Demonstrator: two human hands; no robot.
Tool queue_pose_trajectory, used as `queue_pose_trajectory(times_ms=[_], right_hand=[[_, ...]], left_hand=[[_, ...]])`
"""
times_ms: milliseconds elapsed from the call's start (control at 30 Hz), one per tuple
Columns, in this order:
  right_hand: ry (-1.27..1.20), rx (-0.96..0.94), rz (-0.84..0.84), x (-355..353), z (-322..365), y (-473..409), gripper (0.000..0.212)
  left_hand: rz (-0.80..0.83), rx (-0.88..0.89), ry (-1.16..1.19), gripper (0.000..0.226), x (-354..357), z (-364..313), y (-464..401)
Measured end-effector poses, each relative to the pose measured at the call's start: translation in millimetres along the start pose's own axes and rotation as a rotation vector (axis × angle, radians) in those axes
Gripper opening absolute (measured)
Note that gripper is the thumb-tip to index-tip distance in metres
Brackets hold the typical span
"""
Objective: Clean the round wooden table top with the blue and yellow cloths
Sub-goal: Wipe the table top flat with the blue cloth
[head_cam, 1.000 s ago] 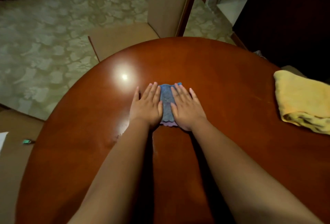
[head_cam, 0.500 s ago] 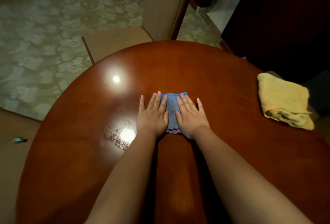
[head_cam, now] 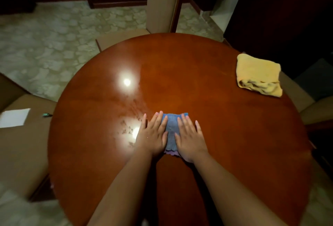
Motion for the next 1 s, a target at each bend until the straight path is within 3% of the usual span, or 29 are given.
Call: queue_pose_trajectory(times_ms=[100, 267, 433, 600, 867, 1000], right_hand=[[-0.078, -0.075, 0.011, 20, 15, 38, 0.059], [-0.074, -0.178, -0.006, 41, 44, 89, 0.059], [0.009, -0.2, 0.064, 60, 71, 127, 0.071], [-0.047, -0.225, 0.087, 76, 90, 151, 0.063], [-0.054, -0.243, 0.096, 68, 100, 143, 0.064], [0.007, -0.297, 0.058, 47, 112, 107, 0.07]], left_hand=[[0.062, -0.039, 0.012, 0.065, 22, -6, 45], [0.028, -0.128, -0.028, 0.075, 49, -8, 107], [0.051, -0.172, -0.026, 0.071, 74, -1, 156], [0.095, -0.219, -0.022, 0.061, 79, 4, 193], [0.145, -0.226, 0.124, 0.059, 85, 16, 193], [0.141, -0.214, 0.028, 0.07, 73, 38, 165]])
Point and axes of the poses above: each hand's wrist, its own y-axis away from the middle knuckle, its own x-axis out of the palm, z = x × y, the point moved 6 cm from there along -y, towards the middle knuckle, and after that the axes turned 15 degrees about z, right-handed, at the moved point
